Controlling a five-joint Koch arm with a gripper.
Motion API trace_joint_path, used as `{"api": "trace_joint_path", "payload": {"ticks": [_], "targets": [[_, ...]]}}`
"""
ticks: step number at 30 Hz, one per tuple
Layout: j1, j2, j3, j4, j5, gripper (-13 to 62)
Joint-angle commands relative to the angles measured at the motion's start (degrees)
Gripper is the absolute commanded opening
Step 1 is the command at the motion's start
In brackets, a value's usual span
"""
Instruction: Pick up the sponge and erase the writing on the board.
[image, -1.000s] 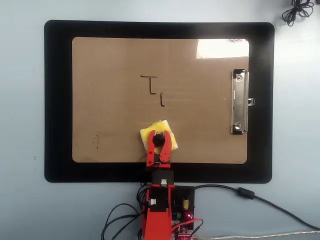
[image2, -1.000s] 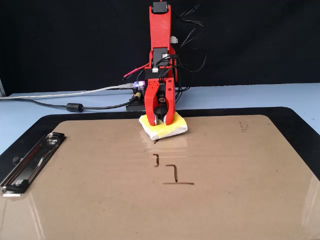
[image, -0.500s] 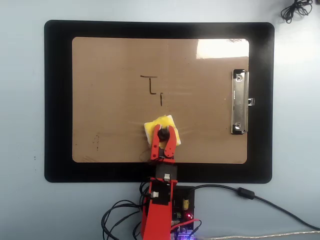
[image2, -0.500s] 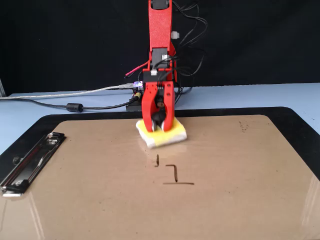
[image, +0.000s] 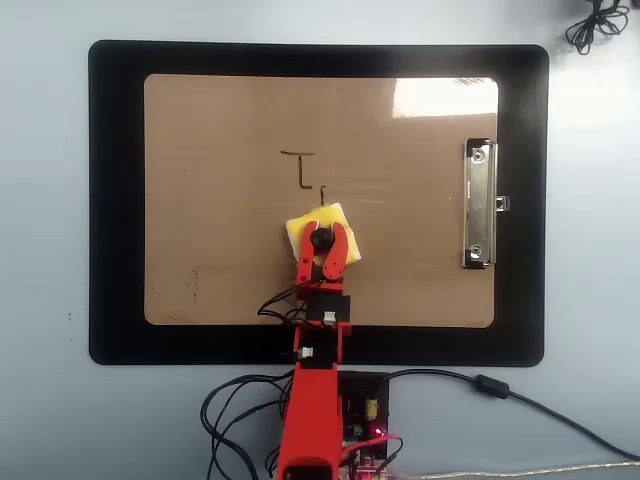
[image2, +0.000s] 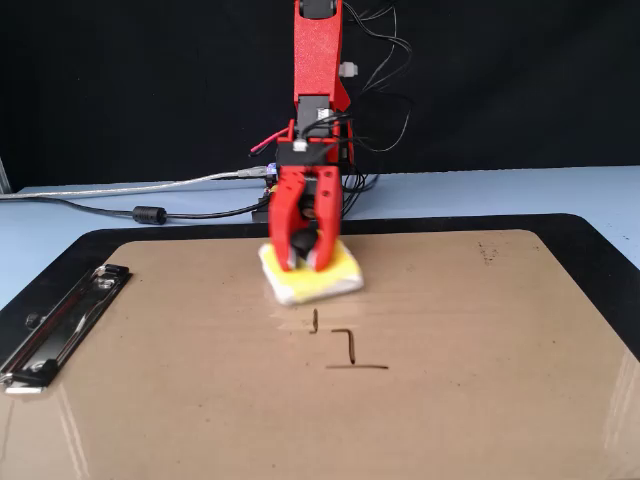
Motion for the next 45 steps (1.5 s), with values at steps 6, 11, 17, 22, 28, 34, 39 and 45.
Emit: {"api": "trace_joint_path", "payload": {"ticks": [6, 11, 17, 22, 28, 34, 39, 45], "targets": [[-0.3, 32.2, 25.2, 0.5, -3.3, -7.9], [1.3, 31.0, 23.9, 2.7, -2.5, -7.9], [1.4, 4.7, 4.0, 2.3, -2.5, -8.0], [1.1, -20.8, -22.9, 2.0, -2.5, -7.9], [0.9, -23.8, -25.3, 2.5, -2.6, -7.9], [1.3, 9.4, 5.5, 3.8, -2.5, -8.0], [2.5, 19.2, 12.4, 7.3, -2.5, -8.0], [1.4, -6.0, -8.9, 5.1, -2.5, -8.0]]}}
